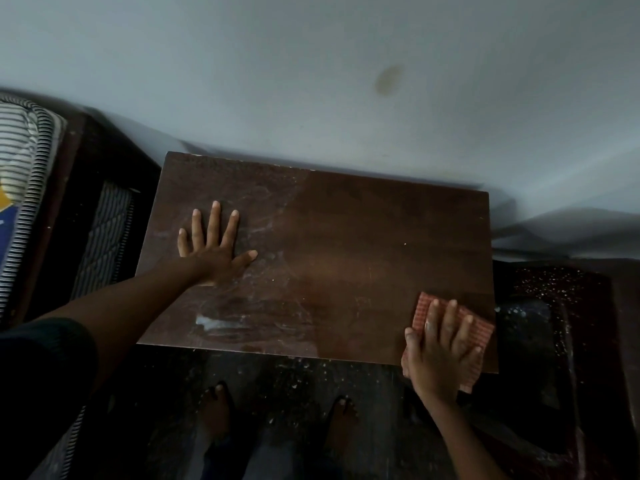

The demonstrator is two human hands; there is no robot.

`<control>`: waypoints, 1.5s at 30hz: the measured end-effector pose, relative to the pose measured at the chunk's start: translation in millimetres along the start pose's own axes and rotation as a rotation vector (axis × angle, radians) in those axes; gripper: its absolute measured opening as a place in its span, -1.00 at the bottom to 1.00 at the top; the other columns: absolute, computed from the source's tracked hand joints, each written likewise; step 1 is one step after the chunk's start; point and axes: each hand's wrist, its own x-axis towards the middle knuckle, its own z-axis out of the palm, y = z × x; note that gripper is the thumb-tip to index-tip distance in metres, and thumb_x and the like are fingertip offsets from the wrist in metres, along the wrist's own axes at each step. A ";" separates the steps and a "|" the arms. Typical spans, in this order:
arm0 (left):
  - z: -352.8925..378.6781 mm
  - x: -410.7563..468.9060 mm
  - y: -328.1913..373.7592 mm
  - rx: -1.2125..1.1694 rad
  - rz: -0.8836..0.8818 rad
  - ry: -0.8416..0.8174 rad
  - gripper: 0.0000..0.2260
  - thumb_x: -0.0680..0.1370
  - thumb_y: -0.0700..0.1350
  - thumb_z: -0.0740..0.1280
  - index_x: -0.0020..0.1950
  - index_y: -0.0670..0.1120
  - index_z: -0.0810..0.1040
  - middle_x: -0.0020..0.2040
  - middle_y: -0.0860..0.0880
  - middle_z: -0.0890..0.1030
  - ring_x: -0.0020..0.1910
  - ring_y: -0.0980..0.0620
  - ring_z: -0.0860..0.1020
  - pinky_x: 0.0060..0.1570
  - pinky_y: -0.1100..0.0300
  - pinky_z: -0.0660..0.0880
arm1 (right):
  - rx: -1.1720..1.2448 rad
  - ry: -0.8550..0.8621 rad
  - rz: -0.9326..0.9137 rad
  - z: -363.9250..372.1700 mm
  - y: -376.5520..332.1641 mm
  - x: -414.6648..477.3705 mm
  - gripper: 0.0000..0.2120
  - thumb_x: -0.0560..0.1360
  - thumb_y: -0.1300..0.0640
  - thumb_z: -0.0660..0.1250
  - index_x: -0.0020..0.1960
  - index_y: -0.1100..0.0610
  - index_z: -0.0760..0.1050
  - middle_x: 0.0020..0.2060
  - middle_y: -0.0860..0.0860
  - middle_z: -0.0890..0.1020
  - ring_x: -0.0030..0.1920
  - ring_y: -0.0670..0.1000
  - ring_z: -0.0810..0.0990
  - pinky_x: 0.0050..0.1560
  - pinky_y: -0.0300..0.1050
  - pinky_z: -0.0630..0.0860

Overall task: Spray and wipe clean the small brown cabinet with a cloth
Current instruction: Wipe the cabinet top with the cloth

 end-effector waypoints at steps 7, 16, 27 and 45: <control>7.7 4.0 -3.0 -0.004 0.026 0.085 -0.24 0.47 0.42 -0.05 0.46 0.14 -0.41 0.43 0.00 -0.53 0.42 -0.15 -0.47 0.41 -0.19 -0.29 | -0.014 0.007 -0.202 5.9 -96.7 10.3 -0.31 0.45 -0.31 -0.22 0.50 -0.03 -0.20 0.50 0.03 -0.21 0.49 0.14 -0.26 0.36 0.39 -0.21; 20.4 -19.7 -31.8 -0.126 0.107 0.531 -0.43 0.56 0.23 0.08 0.52 0.09 0.06 0.56 -0.02 0.01 0.52 -0.10 -0.06 0.42 -0.19 -0.16 | -0.158 0.041 -0.709 30.0 -136.3 -65.2 -0.42 0.53 -0.18 0.03 0.50 -0.02 0.09 0.51 0.01 0.10 0.50 0.15 0.05 0.35 0.35 0.11; 46.3 -43.4 -153.2 -0.954 -0.214 0.416 -0.70 0.62 0.03 0.15 0.19 -0.10 0.54 0.15 -0.17 0.59 0.18 -0.17 0.52 0.17 -0.01 0.41 | -0.182 0.014 -0.449 28.2 -143.3 -19.7 -0.35 0.50 -0.24 -0.12 0.52 -0.02 -0.08 0.53 0.02 -0.12 0.50 0.16 -0.21 0.36 0.44 -0.02; 49.5 -39.9 -139.7 -0.854 -0.119 0.313 -0.72 0.65 -0.06 0.06 0.12 -0.22 0.45 0.00 -0.18 0.54 -0.01 -0.15 0.51 -0.09 0.11 0.34 | -0.218 0.010 -0.864 30.1 -155.8 -63.3 -0.44 0.58 -0.18 -0.13 0.52 -0.01 -0.05 0.53 -0.01 -0.05 0.51 0.15 -0.02 0.35 0.33 0.12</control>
